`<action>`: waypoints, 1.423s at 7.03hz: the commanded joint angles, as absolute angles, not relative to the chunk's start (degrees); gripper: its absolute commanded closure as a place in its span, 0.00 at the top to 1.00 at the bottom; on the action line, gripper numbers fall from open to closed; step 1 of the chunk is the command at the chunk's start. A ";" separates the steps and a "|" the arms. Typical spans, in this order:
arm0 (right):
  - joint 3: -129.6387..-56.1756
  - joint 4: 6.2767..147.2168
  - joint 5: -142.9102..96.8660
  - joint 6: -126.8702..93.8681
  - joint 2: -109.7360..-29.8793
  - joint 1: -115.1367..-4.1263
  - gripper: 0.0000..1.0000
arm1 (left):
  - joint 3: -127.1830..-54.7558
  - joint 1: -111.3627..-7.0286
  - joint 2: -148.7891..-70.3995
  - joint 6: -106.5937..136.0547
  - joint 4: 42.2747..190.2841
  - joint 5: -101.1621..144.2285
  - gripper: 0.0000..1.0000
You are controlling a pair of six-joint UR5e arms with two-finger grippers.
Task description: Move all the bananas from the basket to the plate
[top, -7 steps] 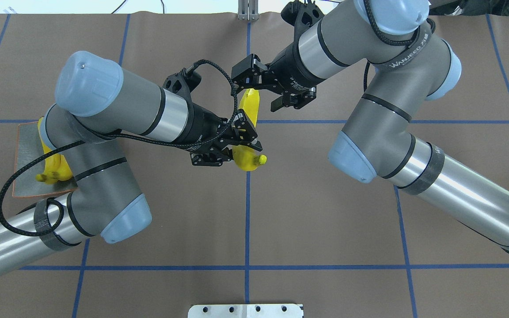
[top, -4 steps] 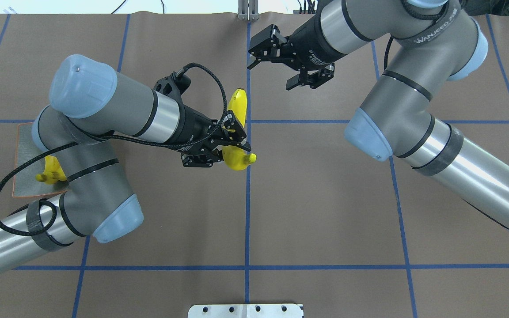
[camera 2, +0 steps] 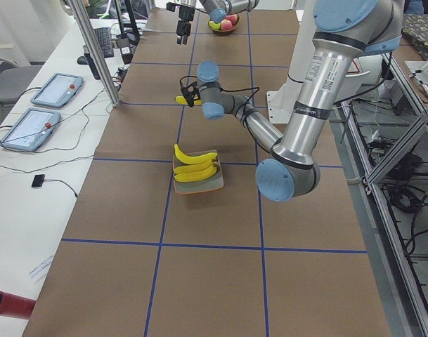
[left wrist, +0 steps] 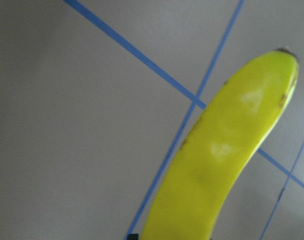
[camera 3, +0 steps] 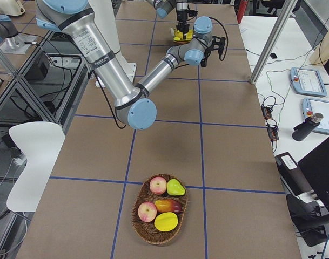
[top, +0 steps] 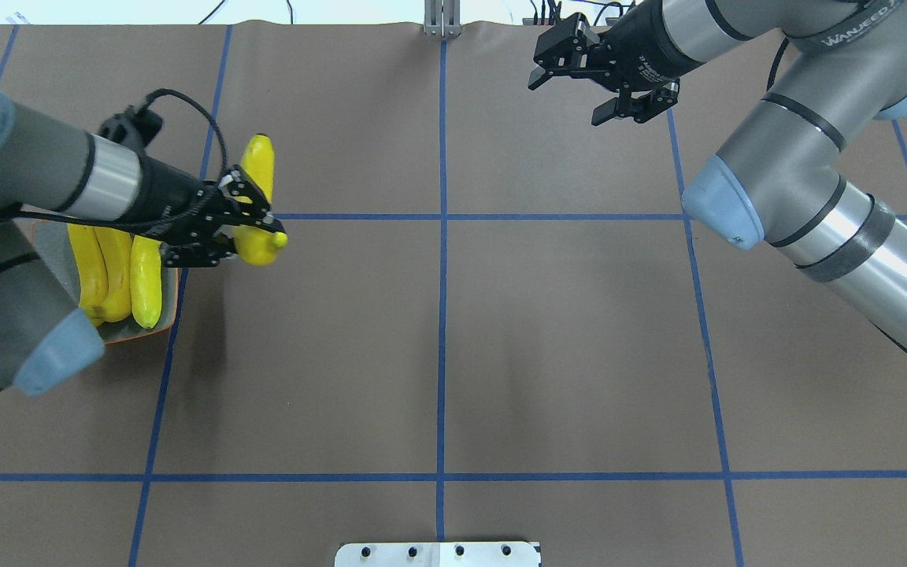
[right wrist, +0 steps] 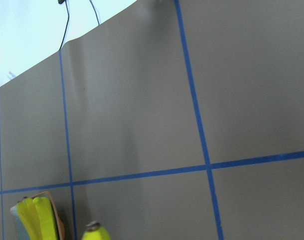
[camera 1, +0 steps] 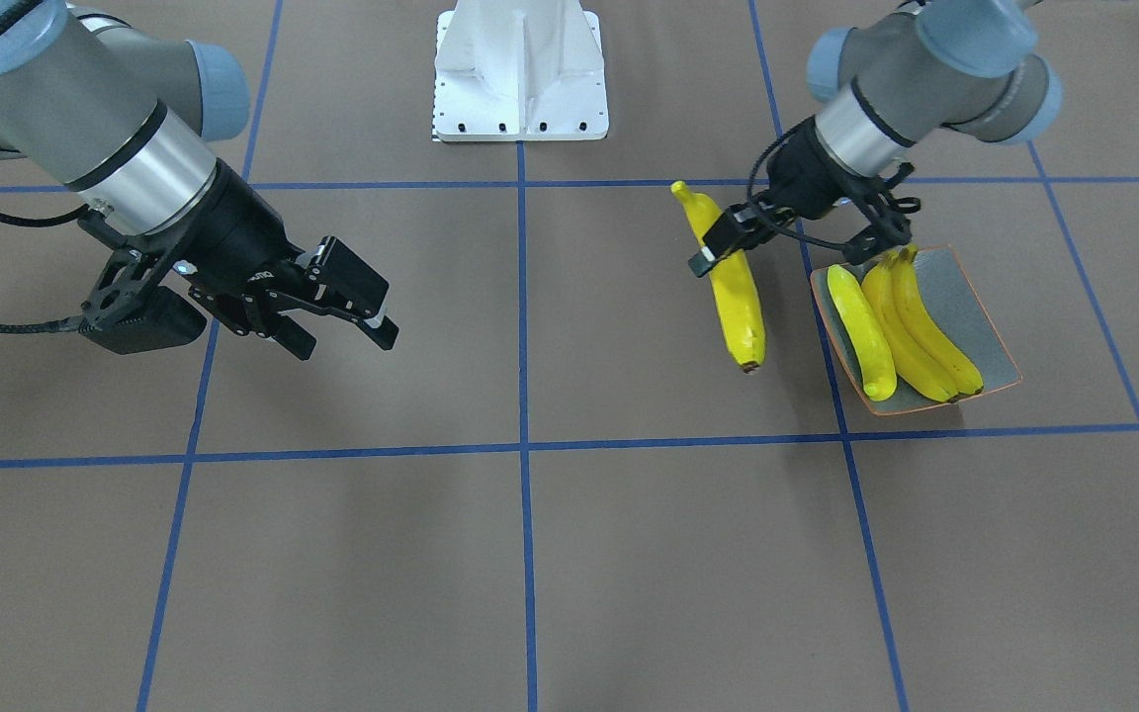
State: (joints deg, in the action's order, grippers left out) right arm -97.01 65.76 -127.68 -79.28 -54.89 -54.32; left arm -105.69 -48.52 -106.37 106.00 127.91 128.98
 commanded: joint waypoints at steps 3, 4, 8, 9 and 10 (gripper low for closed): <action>-95.19 65.83 -127.18 -77.26 -55.46 -54.14 1.00 | -105.39 -59.23 -89.76 90.48 128.06 134.12 0.00; -94.66 65.74 -127.00 -77.26 -55.46 -53.97 1.00 | -104.16 -59.24 -89.48 89.66 128.14 134.12 0.00; -93.78 65.30 -127.00 -77.17 -55.37 -53.62 1.00 | -100.99 -59.15 -87.01 81.16 128.15 134.21 0.00; -93.87 65.30 -127.00 -77.17 -55.37 -53.44 1.00 | -100.38 -58.98 -87.10 79.47 128.23 134.21 0.00; -93.87 65.22 -127.00 -77.25 -55.37 -53.18 1.00 | -100.28 -58.97 -87.10 78.15 128.32 134.21 0.00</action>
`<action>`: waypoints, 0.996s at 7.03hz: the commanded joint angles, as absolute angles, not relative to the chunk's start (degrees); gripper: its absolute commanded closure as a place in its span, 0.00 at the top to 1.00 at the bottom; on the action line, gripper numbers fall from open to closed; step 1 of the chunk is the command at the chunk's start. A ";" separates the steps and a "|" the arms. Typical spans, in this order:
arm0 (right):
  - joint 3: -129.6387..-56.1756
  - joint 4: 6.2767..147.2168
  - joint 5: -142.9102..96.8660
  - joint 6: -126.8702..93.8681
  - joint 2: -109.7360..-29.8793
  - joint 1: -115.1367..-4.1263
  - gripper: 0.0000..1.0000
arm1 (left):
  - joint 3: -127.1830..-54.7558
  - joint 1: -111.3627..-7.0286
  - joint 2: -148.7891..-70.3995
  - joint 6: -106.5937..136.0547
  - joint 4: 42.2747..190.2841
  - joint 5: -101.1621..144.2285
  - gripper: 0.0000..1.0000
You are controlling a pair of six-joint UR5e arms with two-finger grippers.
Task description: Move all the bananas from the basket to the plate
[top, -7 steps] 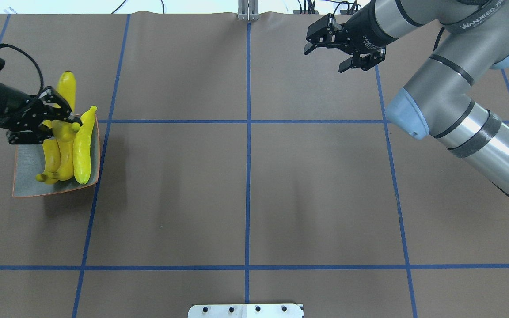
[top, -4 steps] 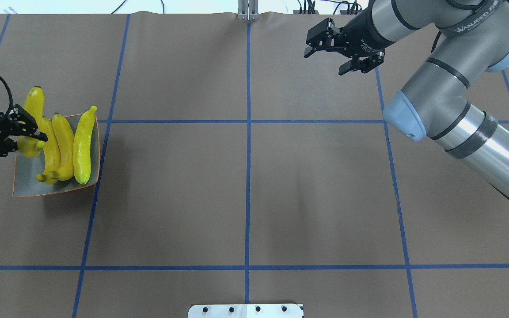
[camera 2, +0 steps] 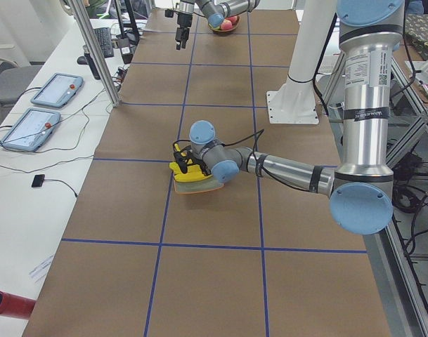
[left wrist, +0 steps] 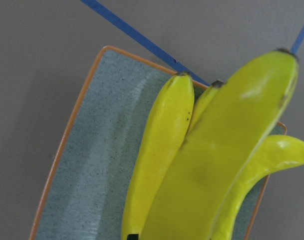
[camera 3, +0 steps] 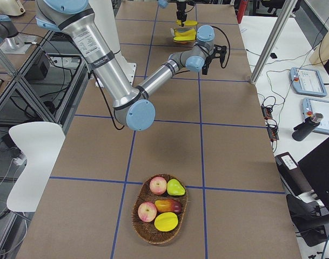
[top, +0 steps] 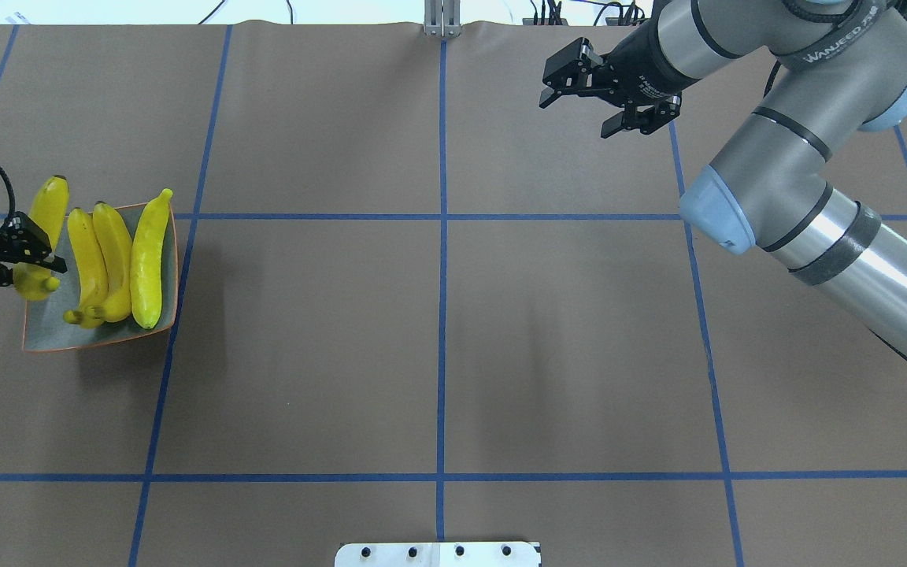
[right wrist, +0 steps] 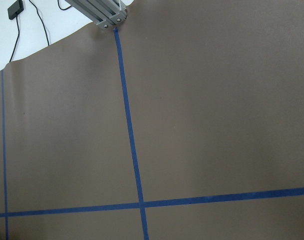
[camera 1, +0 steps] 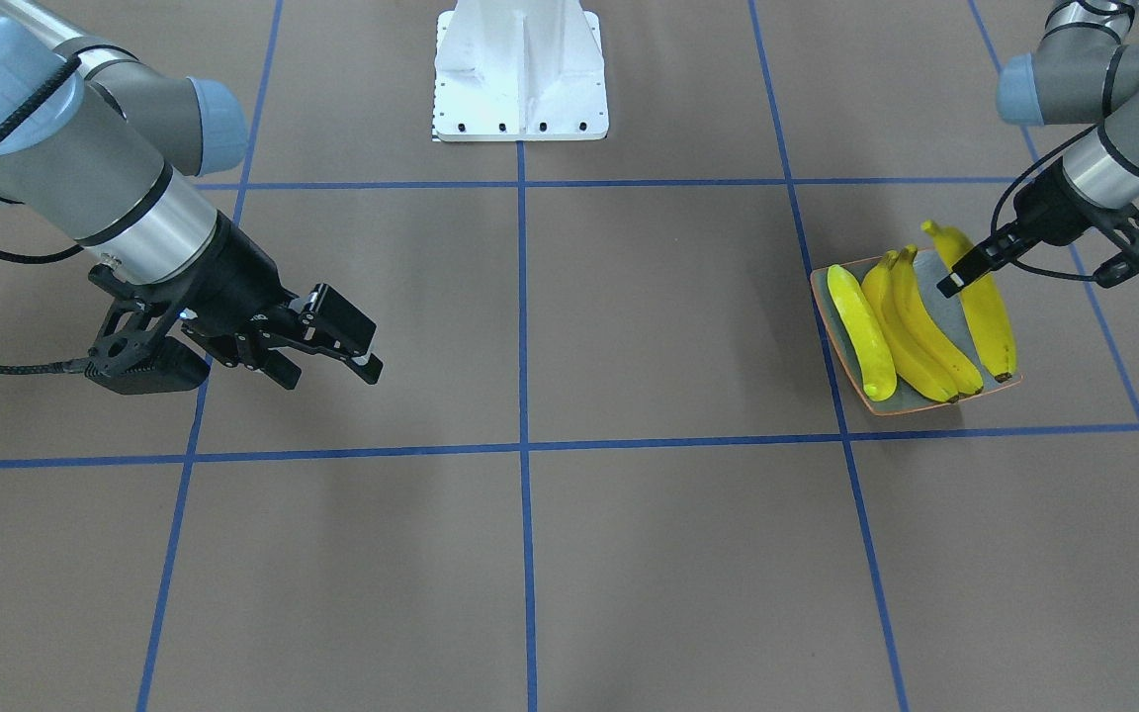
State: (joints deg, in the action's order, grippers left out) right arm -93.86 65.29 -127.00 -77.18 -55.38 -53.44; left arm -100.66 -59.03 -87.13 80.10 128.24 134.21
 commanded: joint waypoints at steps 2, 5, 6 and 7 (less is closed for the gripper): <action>-93.78 65.21 -127.00 -77.25 -55.46 -53.17 1.00 | -99.50 -58.80 -87.19 75.76 128.23 134.03 0.00; -93.78 65.21 -126.91 -77.17 -55.46 -53.00 1.00 | -98.53 -58.54 -87.36 74.62 128.32 134.03 0.00; -93.78 65.21 -126.91 -77.25 -55.46 -53.00 1.00 | -98.18 -58.45 -87.45 74.62 128.32 134.03 0.00; -93.78 65.21 -126.91 -77.17 -55.46 -53.00 1.00 | -97.91 -58.36 -87.45 74.71 128.23 134.12 0.00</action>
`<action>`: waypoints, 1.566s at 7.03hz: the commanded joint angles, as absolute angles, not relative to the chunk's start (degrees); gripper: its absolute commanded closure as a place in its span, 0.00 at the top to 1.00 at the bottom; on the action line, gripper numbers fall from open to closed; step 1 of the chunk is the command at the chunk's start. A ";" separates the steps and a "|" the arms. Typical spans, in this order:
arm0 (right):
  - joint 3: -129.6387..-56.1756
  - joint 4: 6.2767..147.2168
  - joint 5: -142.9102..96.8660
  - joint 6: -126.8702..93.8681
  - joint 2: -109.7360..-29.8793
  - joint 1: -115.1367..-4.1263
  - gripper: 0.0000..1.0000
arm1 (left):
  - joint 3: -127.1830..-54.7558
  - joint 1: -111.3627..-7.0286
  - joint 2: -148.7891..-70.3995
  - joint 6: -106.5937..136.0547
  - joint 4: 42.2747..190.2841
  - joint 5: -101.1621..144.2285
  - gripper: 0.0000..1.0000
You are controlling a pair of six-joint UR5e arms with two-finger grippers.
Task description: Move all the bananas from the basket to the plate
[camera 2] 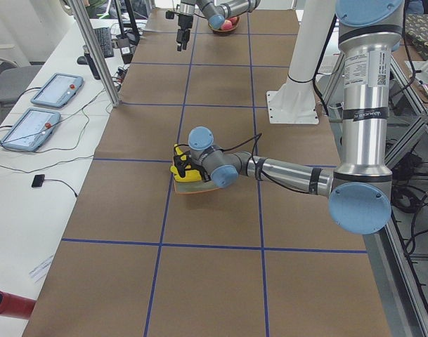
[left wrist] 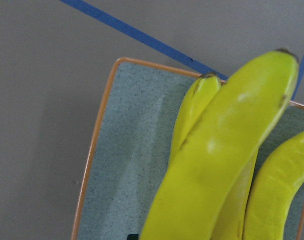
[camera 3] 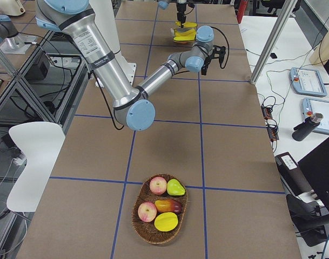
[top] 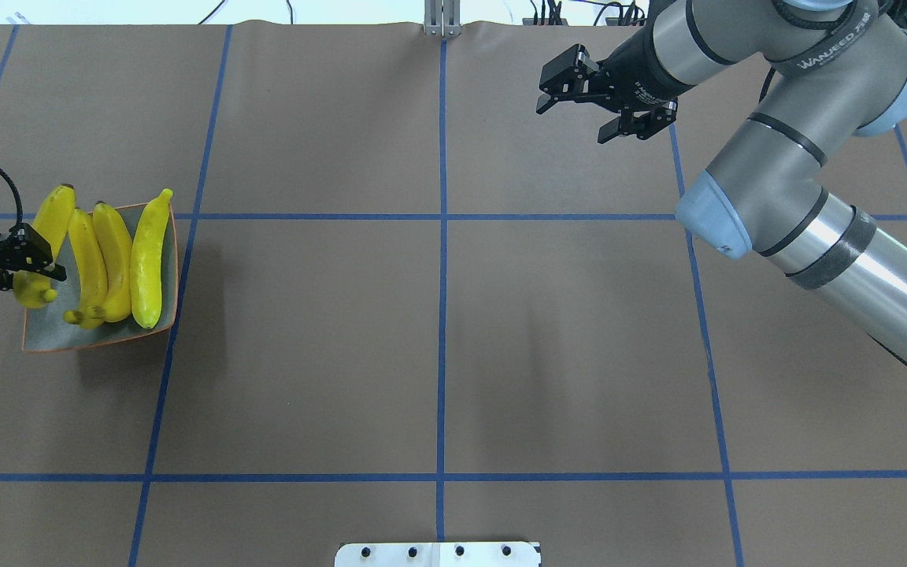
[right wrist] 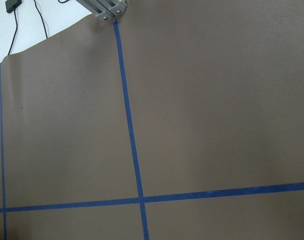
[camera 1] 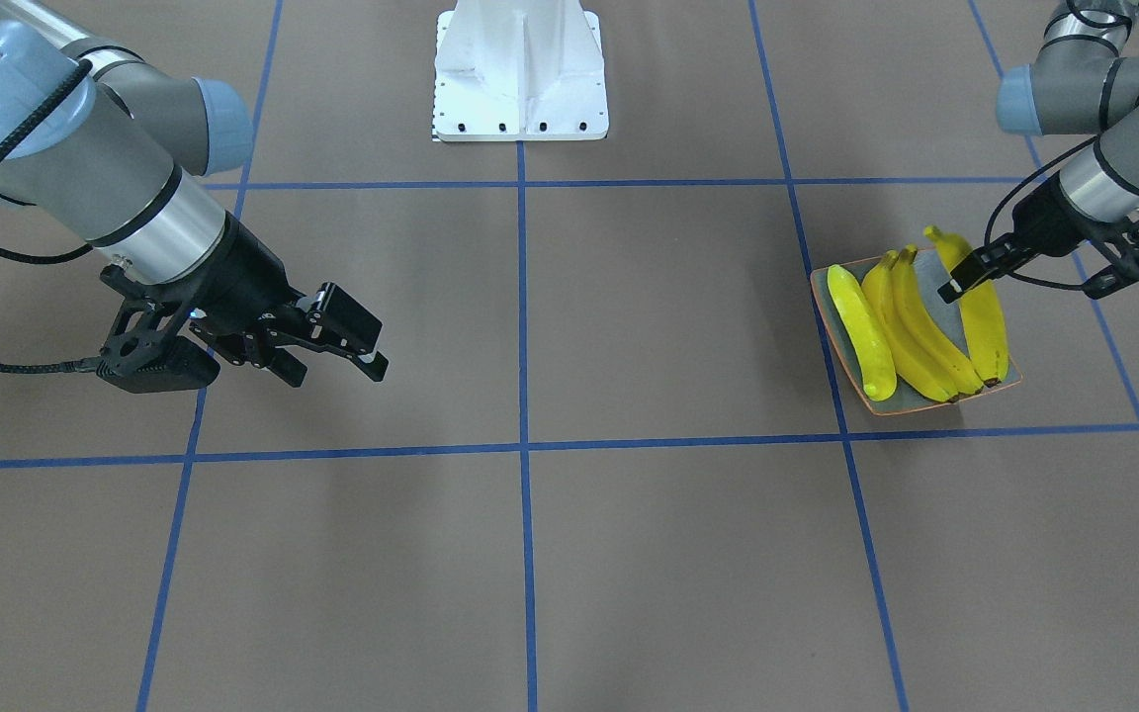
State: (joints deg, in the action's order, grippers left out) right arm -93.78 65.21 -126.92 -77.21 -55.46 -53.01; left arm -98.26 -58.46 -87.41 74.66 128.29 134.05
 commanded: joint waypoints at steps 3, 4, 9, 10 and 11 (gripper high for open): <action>-93.78 65.21 -126.91 -77.17 -55.46 -53.00 1.00 | -95.89 -58.36 -88.24 75.41 128.14 134.12 0.00; -93.78 65.13 -127.00 -77.17 -55.46 -53.00 1.00 | -95.89 -58.36 -88.33 76.63 128.06 134.12 0.09; -93.87 65.04 -127.00 -76.99 -55.55 -53.09 1.00 | -95.63 -56.78 -90.00 82.79 128.32 133.77 1.00; -93.87 65.13 -127.00 -76.91 -55.63 -53.09 1.00 | -95.62 -56.78 -90.00 82.79 128.32 133.77 1.00; -93.87 65.13 -127.18 -76.99 -55.55 -53.17 1.00 | -95.71 -56.78 -90.26 82.71 128.32 133.94 1.00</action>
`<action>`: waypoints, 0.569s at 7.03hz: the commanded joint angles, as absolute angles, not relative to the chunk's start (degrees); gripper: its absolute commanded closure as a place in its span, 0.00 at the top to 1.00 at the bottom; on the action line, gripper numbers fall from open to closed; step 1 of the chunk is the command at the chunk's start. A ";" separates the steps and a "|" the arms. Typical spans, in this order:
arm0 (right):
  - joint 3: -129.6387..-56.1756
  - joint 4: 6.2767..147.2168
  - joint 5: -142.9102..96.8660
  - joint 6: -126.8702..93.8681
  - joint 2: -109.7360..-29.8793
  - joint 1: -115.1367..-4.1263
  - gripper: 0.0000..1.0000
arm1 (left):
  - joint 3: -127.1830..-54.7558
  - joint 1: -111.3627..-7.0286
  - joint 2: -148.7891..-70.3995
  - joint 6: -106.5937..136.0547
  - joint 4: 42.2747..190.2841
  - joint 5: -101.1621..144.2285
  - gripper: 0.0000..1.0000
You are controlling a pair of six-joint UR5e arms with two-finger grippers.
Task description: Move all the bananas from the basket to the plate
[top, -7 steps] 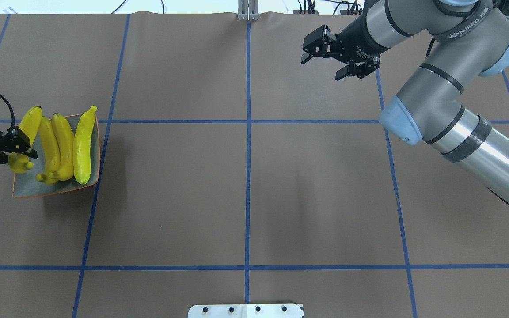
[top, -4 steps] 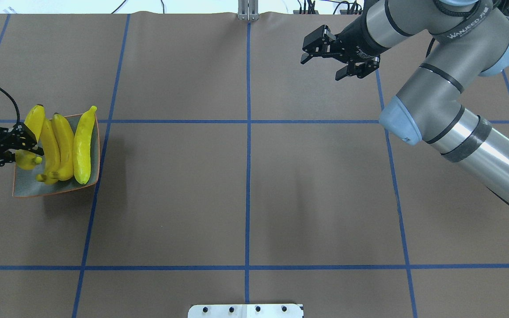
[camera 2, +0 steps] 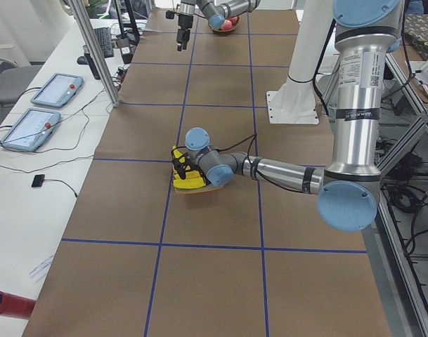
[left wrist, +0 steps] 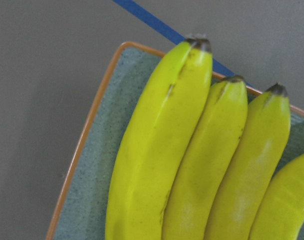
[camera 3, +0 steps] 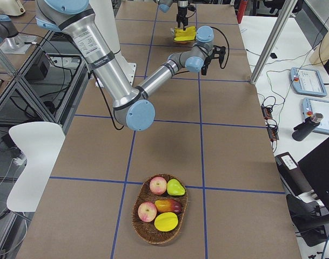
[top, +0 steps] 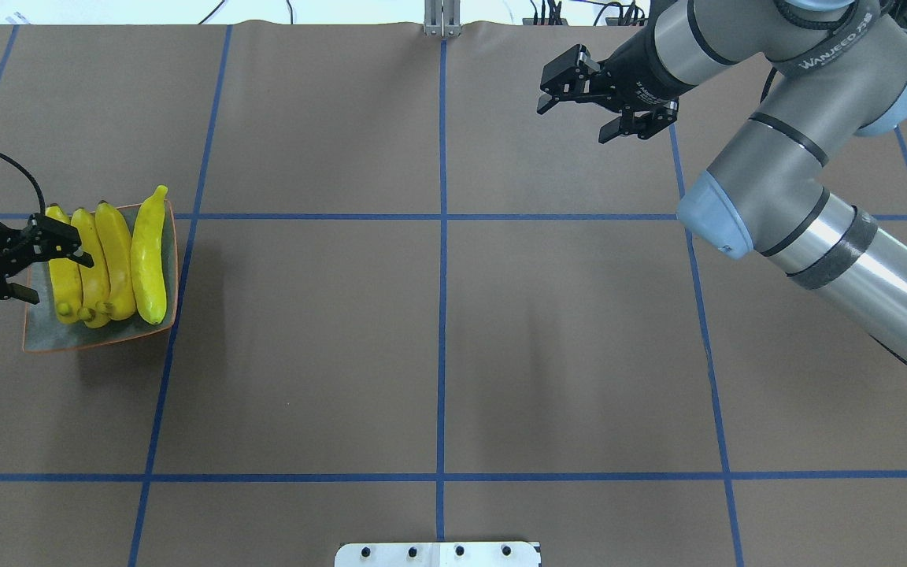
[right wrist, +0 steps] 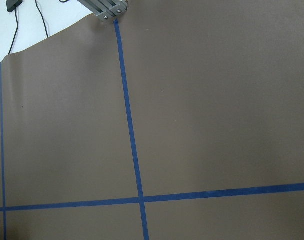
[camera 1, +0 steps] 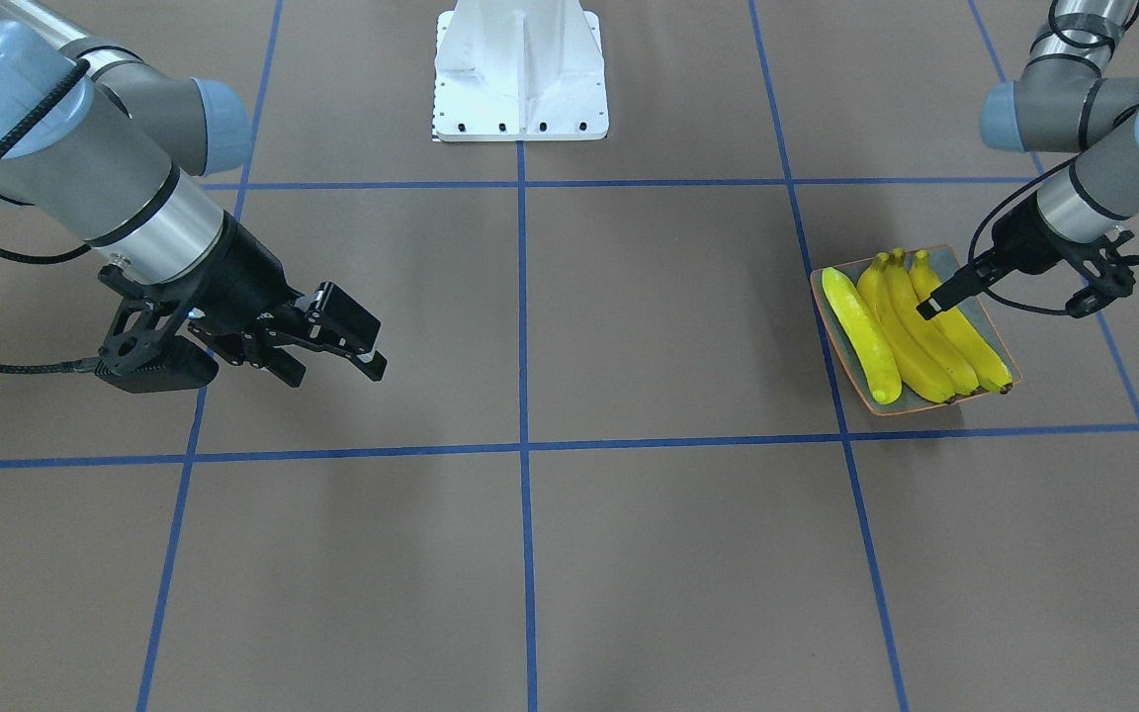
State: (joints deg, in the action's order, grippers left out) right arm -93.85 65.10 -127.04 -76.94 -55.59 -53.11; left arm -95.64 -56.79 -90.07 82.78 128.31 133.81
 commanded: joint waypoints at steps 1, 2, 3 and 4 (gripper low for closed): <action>-94.04 65.30 -127.53 -76.91 -55.55 -53.70 1.00 | -96.84 -56.86 -91.13 82.44 127.97 134.12 1.00; -94.22 65.82 -129.01 -76.38 -55.98 -55.62 1.00 | -98.51 -57.47 -91.93 81.40 127.79 134.03 1.00; -94.48 66.35 -131.02 -71.07 -58.42 -58.33 1.00 | -100.09 -59.66 -91.93 77.38 127.36 133.86 1.00; -94.66 70.19 -131.91 -62.58 -61.06 -61.67 1.00 | -100.98 -62.11 -91.85 71.78 127.18 133.16 1.00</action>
